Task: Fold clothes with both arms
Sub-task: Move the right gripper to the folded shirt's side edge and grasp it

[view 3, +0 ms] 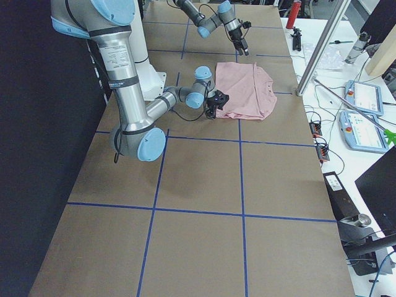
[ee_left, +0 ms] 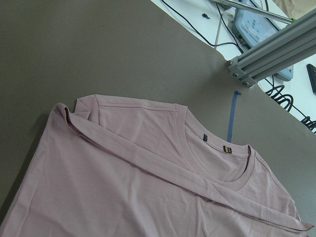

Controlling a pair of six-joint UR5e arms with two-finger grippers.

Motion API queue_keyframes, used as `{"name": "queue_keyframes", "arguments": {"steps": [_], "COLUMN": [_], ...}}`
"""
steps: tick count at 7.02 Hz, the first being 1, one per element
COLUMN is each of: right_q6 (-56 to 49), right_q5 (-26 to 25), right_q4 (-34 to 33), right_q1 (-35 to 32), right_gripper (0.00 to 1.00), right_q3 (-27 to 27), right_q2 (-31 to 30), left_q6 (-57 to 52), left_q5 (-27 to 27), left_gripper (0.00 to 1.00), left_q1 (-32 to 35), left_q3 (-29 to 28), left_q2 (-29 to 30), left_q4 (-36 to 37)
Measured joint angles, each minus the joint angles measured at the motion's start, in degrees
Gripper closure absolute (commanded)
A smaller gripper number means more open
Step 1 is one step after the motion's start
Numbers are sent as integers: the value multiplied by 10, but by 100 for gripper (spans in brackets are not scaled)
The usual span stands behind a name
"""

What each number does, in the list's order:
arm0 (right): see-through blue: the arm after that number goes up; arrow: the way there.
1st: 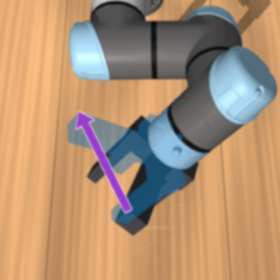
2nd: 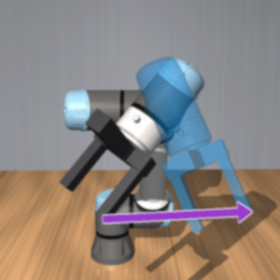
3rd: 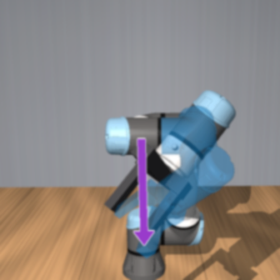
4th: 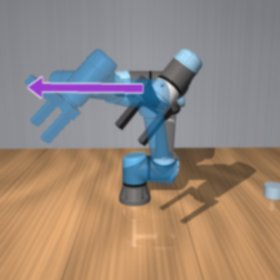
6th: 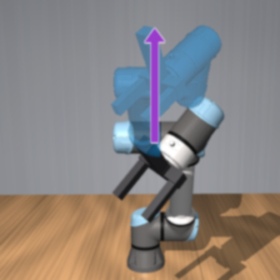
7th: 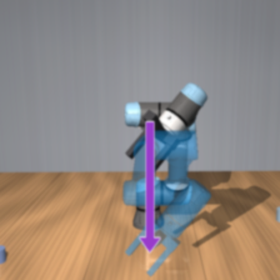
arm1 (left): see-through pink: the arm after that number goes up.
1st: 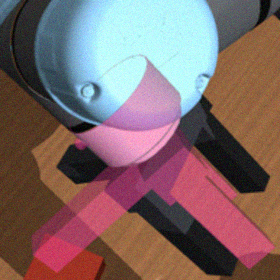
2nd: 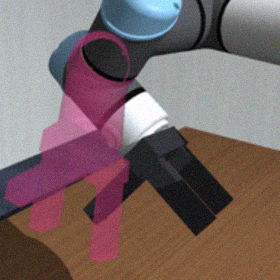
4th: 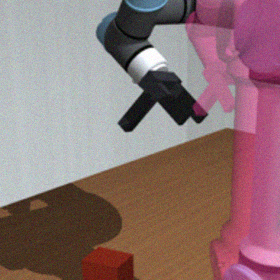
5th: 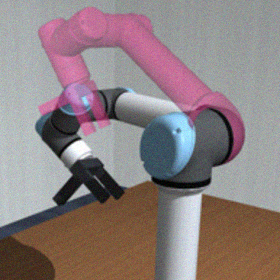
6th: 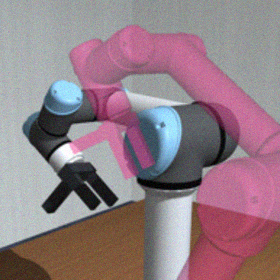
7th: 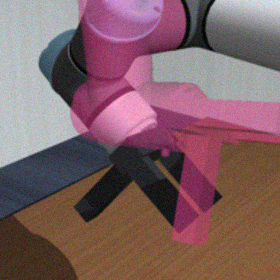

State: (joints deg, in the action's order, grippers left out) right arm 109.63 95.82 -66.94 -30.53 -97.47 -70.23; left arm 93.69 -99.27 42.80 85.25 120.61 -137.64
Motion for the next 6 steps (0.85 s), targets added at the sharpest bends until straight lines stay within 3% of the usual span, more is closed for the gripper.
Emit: {"name": "queue_keyframes", "arguments": {"steps": [1,2,3,4,6], "right_q6": [0,1,1,1,1], "right_q5": [0,0,0,0,1], "right_q4": [0,0,-1,-1,-1], "right_q1": [2,3,4,4,4], "right_gripper": [35,49,86,99,100], "right_q3": [0,1,1,1,0], "right_q2": [0,-1,-1,-1,-6], "left_q6": [0,0,0,1,4], "left_q5": [1,1,1,1,0], "left_gripper": [0,0,0,0,0], "left_q1": [0,0,0,0,0], "left_q3": [0,1,1,1,3], "left_q2": [-1,-1,-1,-2,-2], "left_q4": [0,0,0,0,0]}}
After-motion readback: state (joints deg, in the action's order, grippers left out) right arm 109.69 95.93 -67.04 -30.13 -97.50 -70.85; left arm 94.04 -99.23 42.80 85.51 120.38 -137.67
